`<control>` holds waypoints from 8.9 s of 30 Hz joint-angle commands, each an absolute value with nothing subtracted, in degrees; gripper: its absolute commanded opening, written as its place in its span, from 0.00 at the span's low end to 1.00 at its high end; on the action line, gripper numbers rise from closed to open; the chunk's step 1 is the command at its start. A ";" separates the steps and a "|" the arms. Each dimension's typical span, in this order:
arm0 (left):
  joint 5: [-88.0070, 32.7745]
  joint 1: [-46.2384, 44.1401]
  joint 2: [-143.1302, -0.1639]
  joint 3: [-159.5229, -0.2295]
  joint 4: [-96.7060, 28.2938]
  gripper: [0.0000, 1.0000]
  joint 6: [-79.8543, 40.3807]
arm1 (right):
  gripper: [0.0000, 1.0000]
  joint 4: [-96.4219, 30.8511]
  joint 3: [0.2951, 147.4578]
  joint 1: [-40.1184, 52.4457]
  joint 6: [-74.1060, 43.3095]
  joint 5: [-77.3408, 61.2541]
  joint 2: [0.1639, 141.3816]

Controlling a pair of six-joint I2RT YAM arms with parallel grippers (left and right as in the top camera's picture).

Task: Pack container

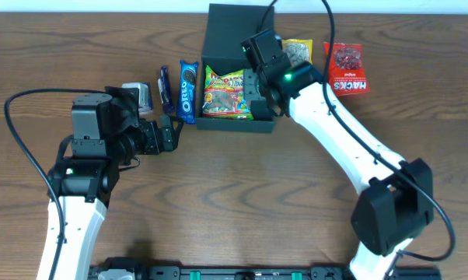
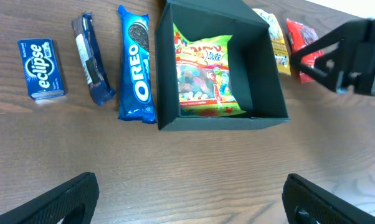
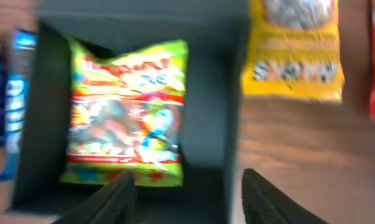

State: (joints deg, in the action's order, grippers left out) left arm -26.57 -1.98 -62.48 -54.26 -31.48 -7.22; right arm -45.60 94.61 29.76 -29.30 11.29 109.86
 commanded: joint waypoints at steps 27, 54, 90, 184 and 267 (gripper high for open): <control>-26.61 -1.89 -62.48 -55.51 -31.46 0.95 -6.44 | 0.70 -40.27 78.61 23.73 -34.00 12.47 110.91; -26.24 -1.89 -62.52 -55.51 -29.71 0.95 -6.15 | 0.71 -41.54 78.63 23.64 -21.10 13.74 110.91; -2.33 -11.64 -103.77 -80.62 -20.10 0.95 6.00 | 0.79 -37.19 80.95 23.53 -17.06 8.82 84.33; -1.17 -16.62 -95.94 -80.53 -17.04 0.06 -7.73 | 0.84 -40.73 80.95 14.52 -17.10 9.21 75.20; 0.60 -13.41 -95.77 -80.51 -17.28 0.95 -6.31 | 0.83 -5.74 80.88 8.12 -5.74 2.74 108.25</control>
